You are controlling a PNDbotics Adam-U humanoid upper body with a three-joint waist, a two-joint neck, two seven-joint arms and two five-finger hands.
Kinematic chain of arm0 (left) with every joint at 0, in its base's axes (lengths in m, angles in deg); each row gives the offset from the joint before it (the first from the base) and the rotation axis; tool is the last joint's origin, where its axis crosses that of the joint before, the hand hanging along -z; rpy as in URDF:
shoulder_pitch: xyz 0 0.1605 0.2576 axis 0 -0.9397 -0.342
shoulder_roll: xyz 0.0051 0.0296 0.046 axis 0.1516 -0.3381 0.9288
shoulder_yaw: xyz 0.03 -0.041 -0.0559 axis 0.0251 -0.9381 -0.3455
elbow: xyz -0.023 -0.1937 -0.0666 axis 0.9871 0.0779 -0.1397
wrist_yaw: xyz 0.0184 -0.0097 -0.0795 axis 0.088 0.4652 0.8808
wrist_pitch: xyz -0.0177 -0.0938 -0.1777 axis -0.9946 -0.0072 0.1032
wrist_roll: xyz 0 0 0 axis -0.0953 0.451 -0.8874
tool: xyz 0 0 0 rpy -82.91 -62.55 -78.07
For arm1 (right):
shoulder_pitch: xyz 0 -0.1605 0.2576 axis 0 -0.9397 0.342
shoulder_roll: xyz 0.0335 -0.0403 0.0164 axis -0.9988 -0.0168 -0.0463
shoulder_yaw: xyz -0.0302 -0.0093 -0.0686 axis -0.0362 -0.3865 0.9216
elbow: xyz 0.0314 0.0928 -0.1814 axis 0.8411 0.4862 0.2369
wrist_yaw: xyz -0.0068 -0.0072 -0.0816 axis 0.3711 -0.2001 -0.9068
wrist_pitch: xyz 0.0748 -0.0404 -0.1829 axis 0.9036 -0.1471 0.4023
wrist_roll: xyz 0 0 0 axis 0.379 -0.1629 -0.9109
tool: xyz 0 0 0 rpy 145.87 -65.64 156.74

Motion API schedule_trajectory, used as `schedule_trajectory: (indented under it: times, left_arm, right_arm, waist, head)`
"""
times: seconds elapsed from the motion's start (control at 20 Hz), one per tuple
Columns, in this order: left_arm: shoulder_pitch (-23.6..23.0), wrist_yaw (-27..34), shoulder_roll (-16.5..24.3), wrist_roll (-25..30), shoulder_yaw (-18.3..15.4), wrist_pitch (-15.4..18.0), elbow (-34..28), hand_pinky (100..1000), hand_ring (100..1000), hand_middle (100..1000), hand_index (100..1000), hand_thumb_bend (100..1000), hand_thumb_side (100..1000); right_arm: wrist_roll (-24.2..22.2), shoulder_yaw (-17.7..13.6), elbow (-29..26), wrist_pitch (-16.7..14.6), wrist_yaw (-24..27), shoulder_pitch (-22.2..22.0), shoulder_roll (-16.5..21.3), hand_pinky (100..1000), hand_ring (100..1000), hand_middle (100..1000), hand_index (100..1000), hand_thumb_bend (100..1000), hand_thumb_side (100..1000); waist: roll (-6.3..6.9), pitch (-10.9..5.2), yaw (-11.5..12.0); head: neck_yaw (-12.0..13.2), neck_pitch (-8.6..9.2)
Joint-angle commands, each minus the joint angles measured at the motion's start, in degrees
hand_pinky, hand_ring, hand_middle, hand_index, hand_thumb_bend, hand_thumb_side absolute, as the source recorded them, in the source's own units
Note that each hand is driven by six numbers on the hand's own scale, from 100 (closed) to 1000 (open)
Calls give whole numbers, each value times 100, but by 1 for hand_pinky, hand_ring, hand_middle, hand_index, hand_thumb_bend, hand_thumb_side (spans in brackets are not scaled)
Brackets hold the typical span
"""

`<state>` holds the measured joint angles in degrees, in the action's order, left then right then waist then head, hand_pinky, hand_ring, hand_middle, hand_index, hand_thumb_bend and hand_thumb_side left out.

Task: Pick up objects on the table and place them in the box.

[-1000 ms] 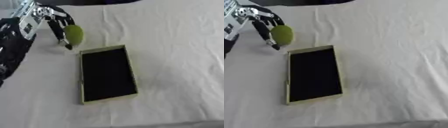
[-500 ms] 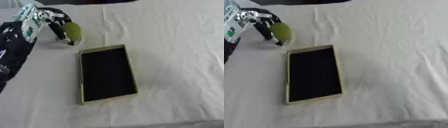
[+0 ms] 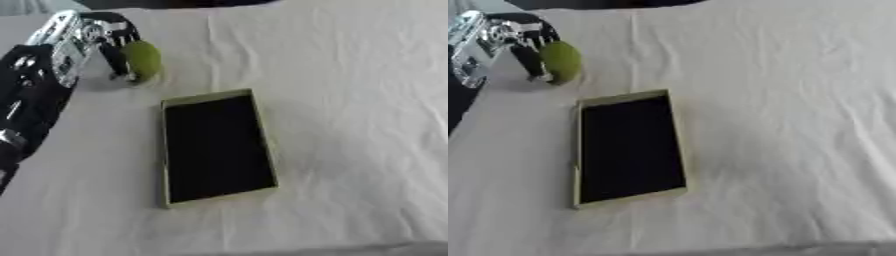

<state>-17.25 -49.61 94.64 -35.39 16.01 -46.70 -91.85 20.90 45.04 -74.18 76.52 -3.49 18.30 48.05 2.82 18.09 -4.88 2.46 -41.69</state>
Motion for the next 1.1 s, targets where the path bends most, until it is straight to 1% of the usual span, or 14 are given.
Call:
schedule_trajectory:
  times: [0.05, 0.15, 0.2, 0.3, 0.5, 0.55, 0.65, 0.7, 0.75, 1.1]
  left_arm:
    - [87, -182, 50, -175, -77, 62, 3, 645, 623, 590, 739, 563, 100]
    - [79, -222, 17, -320, -111, 54, 21, 595, 574, 541, 687, 510, 100]
    - [73, -214, 2, -407, -127, 28, 18, 568, 550, 514, 660, 469, 100]
    - [54, -142, -20, -584, -142, -31, 4, 539, 527, 491, 636, 434, 100]
    - [29, 49, -16, -815, -110, -93, -10, 534, 522, 484, 627, 425, 100]
    - [39, 80, -6, -844, -107, -95, -20, 507, 503, 462, 602, 406, 100]
    - [89, 147, 87, -909, -116, -36, -202, 503, 499, 456, 610, 414, 100]
    - [89, 159, 137, -906, -103, -16, -333, 503, 499, 460, 613, 228, 215]
    - [97, 162, 188, -893, -87, 12, -466, 502, 498, 455, 612, 425, 100]
    - [80, 374, 490, -891, -44, 300, -1421, 477, 481, 430, 597, 410, 100]
  right_arm:
    - [-8, -53, -92, 17, -27, 47, 81, 862, 698, 618, 815, 100, 636]
    - [-13, -54, -92, 24, -30, 49, 73, 862, 698, 618, 815, 100, 636]
    - [-16, -56, -92, 26, -31, 47, 70, 863, 699, 618, 816, 100, 638]
    - [-21, -60, -92, 34, -39, 42, 63, 863, 699, 618, 816, 100, 640]
    - [-29, -63, -92, 43, -50, 40, 60, 863, 699, 618, 816, 100, 640]
    - [-29, -63, -92, 45, -51, 38, 60, 863, 699, 618, 816, 100, 642]
    - [-27, -66, -92, 52, -54, 32, 66, 863, 699, 618, 816, 100, 641]
    - [-26, -67, -92, 54, -54, 32, 68, 863, 699, 618, 816, 100, 643]
    - [-26, -67, -92, 56, -54, 31, 72, 863, 699, 618, 816, 100, 641]
    - [-23, -73, -92, 50, -49, 21, 97, 863, 699, 618, 817, 100, 642]
  waist:
    - [-35, -84, 2]
    - [-40, -80, 1]
    - [-42, -79, -1]
    - [-43, -79, -6]
    - [-39, -82, -11]
    - [-37, -86, -11]
    - [-23, -98, -5]
    - [-18, -101, -4]
    - [-12, -106, -2]
    - [1, -123, 10]
  head:
    - [21, 45]
    - [22, 42]
    - [21, 41]
    - [21, 36]
    - [22, 27]
    - [18, 22]
    - [0, 13]
    - [-3, 12]
    - [-9, 9]
    - [-69, -3]
